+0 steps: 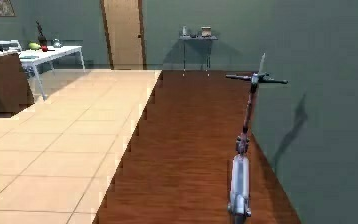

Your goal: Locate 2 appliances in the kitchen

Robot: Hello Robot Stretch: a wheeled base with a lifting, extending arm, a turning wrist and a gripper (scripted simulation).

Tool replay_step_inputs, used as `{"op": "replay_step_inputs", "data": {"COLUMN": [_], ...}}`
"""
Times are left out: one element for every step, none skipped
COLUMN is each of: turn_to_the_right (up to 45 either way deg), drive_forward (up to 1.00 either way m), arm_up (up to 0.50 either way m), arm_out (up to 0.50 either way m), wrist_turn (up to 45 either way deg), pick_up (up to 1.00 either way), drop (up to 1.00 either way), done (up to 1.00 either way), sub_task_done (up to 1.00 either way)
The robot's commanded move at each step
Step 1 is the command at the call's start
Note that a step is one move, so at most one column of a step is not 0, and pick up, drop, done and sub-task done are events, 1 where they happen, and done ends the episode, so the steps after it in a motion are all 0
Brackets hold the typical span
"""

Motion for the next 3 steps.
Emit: {"op": "replay_step_inputs", "data": {"turn_to_the_right": [45.0, 45.0, 0.0], "drive_forward": [0.0, 0.0, 0.15], "arm_up": [0.0, 0.0, 0.0], "arm_out": [0.0, 0.0, 0.0], "wrist_turn": [0.0, 0.0, 0.0], "pick_up": [0.0, 0.0, 0.0], "drop": [0.0, 0.0, 0.0], "done": [0.0, 0.0, 0.0], "sub_task_done": [0.0, 0.0, 0.0]}}
